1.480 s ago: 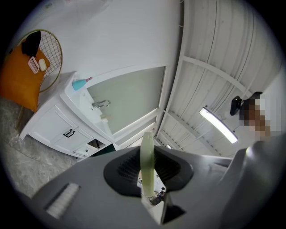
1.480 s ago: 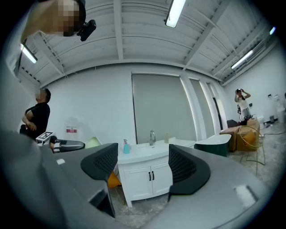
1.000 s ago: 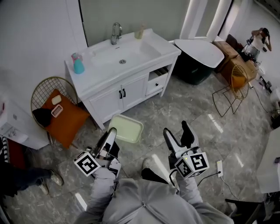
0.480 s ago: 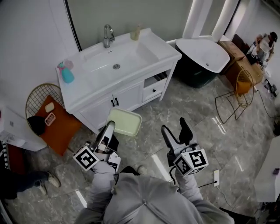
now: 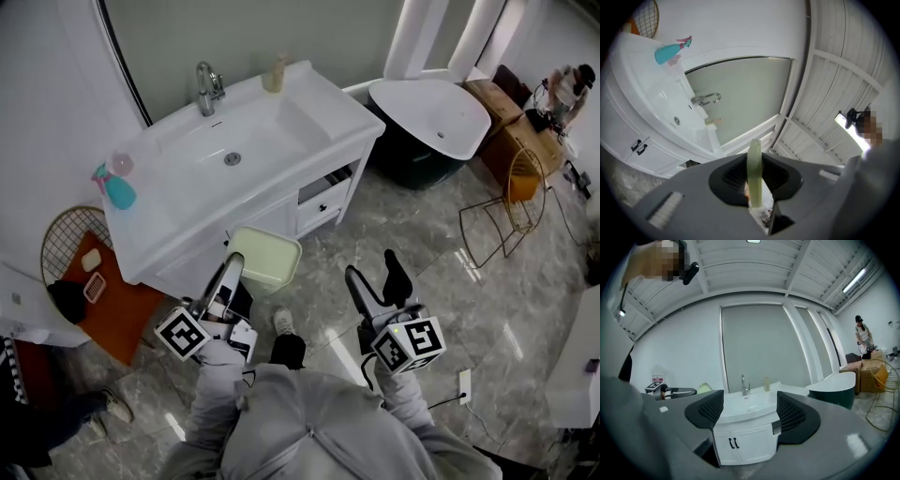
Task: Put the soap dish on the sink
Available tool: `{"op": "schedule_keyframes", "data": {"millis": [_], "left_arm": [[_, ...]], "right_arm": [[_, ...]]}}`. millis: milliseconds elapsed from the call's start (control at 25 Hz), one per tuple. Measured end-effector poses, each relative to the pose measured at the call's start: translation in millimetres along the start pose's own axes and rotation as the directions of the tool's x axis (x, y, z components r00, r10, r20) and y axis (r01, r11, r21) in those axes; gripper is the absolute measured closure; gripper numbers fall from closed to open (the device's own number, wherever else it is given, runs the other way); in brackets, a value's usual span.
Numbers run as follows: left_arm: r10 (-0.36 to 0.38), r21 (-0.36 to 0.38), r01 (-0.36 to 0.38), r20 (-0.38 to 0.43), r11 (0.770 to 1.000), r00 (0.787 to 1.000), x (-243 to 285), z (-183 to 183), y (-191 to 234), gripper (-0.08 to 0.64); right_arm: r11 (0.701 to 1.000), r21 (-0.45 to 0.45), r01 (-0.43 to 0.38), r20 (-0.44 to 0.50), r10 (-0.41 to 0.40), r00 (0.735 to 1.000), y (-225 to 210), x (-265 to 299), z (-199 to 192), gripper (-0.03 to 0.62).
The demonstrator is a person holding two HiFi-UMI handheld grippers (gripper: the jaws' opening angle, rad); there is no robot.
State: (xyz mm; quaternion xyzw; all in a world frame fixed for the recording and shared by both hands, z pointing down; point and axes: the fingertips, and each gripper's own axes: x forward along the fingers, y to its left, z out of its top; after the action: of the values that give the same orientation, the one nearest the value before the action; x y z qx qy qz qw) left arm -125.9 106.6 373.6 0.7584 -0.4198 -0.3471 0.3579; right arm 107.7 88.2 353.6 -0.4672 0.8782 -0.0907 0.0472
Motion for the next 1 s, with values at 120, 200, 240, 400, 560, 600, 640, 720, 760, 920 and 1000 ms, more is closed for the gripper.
{"op": "schedule_keyframes", "data": {"millis": [120, 200, 240, 400, 560, 600, 640, 720, 760, 920, 1000], "left_arm": [[-0.018, -0.003, 0.018, -0.008, 1.000, 1.000, 38, 19, 21, 0.439], [-0.026, -0.005, 0.026, -0.019, 1.000, 0.999, 63, 33, 36, 0.439], [-0.030, -0.008, 0.030, -0.026, 1.000, 0.999, 75, 39, 43, 0.439], [-0.041, -0.020, 0.040, -0.063, 0.999, 0.997, 123, 63, 70, 0.439], [-0.053, -0.019, 0.051, -0.102, 0.999, 0.993, 170, 79, 98, 0.440], [-0.052, -0.018, 0.050, -0.115, 0.999, 0.992, 181, 81, 106, 0.440], [-0.048, -0.015, 0.047, -0.128, 0.999, 0.991, 192, 82, 113, 0.440], [-0.039, -0.014, 0.037, -0.146, 0.999, 0.988, 213, 85, 128, 0.440], [-0.036, -0.017, 0.034, -0.151, 0.999, 0.988, 223, 86, 135, 0.440], [-0.039, -0.033, 0.034, -0.170, 0.999, 0.985, 270, 84, 155, 0.440], [-0.030, -0.046, 0.022, -0.180, 0.999, 0.983, 293, 79, 168, 0.442]], "right_arm": [[1.000, -0.012, 0.012, -0.001, -0.012, 1.000, -15, 42, 6, 0.238], [1.000, -0.022, 0.022, -0.003, -0.022, 1.000, -22, 71, 11, 0.238], [0.999, -0.026, 0.027, -0.002, -0.027, 1.000, -26, 86, 13, 0.238], [0.999, -0.026, 0.042, 0.002, -0.042, 0.999, -41, 139, 20, 0.238], [0.998, -0.020, 0.062, -0.003, -0.062, 0.998, -54, 179, 24, 0.238], [0.998, -0.019, 0.067, -0.004, -0.067, 0.998, -60, 187, 23, 0.238], [0.997, -0.018, 0.071, -0.005, -0.072, 0.997, -65, 194, 22, 0.238], [0.997, -0.014, 0.078, -0.011, -0.078, 0.997, -77, 207, 19, 0.238], [0.997, -0.012, 0.083, -0.017, -0.083, 0.996, -83, 213, 18, 0.238], [0.996, -0.005, 0.090, -0.043, -0.090, 0.995, -113, 240, 14, 0.238], [0.996, -0.003, 0.087, -0.059, -0.087, 0.994, -127, 256, 13, 0.238]]}}
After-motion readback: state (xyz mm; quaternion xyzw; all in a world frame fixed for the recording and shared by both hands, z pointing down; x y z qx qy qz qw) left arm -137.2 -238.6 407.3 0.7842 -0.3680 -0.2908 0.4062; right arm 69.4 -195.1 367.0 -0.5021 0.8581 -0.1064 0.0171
